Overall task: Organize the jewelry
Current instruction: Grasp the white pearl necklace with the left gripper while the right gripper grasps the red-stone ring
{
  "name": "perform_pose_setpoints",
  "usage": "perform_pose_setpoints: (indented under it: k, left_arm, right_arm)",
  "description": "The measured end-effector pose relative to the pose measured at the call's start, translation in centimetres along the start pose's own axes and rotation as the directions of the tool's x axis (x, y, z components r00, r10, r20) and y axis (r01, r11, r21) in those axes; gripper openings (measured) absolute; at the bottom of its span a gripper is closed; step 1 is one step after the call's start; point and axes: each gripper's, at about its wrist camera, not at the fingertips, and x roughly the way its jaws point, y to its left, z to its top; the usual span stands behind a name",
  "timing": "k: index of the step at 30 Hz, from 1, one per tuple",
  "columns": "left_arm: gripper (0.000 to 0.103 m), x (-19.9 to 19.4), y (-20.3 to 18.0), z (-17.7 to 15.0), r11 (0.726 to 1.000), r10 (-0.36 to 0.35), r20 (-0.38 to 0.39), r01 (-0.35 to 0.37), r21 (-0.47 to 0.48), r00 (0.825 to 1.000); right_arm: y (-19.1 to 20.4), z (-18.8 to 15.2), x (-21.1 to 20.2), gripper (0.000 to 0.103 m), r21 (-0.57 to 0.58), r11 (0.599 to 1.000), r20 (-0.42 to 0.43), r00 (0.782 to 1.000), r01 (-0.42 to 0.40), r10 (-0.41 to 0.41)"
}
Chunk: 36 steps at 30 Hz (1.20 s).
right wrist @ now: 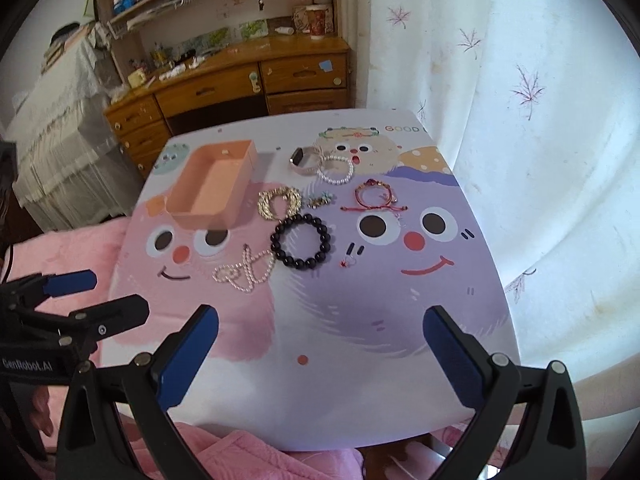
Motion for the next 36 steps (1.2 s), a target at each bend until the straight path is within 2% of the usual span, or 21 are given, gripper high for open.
perform_pose_setpoints:
  k: [5,8,9,11,14,16,21,26,28,32,35,36]
  left_arm:
    - [0.102,4.2,-0.2,-0.3,0.995,0.054,0.030,-0.056,0.087,0.998]
    - [0.102,6.9,-0.4,-0.4,0.991,0.066,0.076,-0.074,0.112,0.995]
    - [0.102,8.0,-0.5,-0.2,0.989,0.081,0.075,-0.090,0.118,0.994]
    - [0.102,9.8,-0.6,0.4,0.989,0.084,0.078,-0.093,0.118,0.993]
    - [0.102,12.0,-0.8,1.4,0.991,0.089,0.068,-0.095,0.097,0.994]
    - [0.102,13.7,-0.8,2.3,0.990,0.120,0.051,-0.123,0.070,0.991]
    - [0.093,15.7,-1.0,3.4,0.985,0.160,0.064,-0.164,0.050,0.985]
    - [0.074,16.7,-1.2,3.7,0.979,0.182,0.063,-0.187,0.083,0.981]
    - [0.072,16.9,-1.3,3.5,0.976,0.190,0.078,-0.197,0.094,0.979]
    - [0.064,17.2,-1.5,3.3,0.969,0.199,0.113,-0.213,0.126,0.973]
    - [0.048,17.3,-1.4,3.4,0.980,0.134,0.120,-0.149,0.134,0.984]
    - [0.046,17.2,-1.3,3.5,0.981,0.134,0.121,-0.149,0.126,0.984]
  right_arm:
    - [0.7,-1.6,3.3,0.102,-0.183,0.982,-0.022,0.998,0.049,-0.054]
    - [1.0,-2.8,5.9,0.101,-0.324,0.945,0.033,0.998,0.052,-0.044]
    - [0.8,-3.3,7.1,0.097,-0.371,0.927,0.056,0.998,0.052,-0.033]
    - [0.4,-3.5,9.1,0.091,-0.412,0.911,0.049,0.999,0.033,-0.014]
    - [-0.9,-3.3,12.2,0.086,-0.410,0.912,0.021,0.999,-0.031,0.044]
    - [-1.3,-3.0,13.6,0.080,-0.403,0.914,0.031,0.997,-0.053,0.071]
    - [-1.9,-1.5,16.3,0.073,-0.404,0.910,0.045,0.991,-0.094,0.123]
    - [-2.3,-0.9,18.5,0.056,-0.383,0.915,0.001,0.991,-0.125,0.136]
    - [-2.4,-0.9,18.7,0.051,-0.372,0.917,-0.004,0.988,-0.144,0.154]
    - [-2.6,-0.8,19.0,0.050,-0.357,0.921,-0.007,0.986,-0.157,0.165]
    - [-2.8,-0.4,19.3,0.050,-0.332,0.928,-0.017,0.985,-0.167,0.171]
    - [-2.9,-0.3,19.4,0.050,-0.326,0.930,-0.019,0.985,-0.169,0.172]
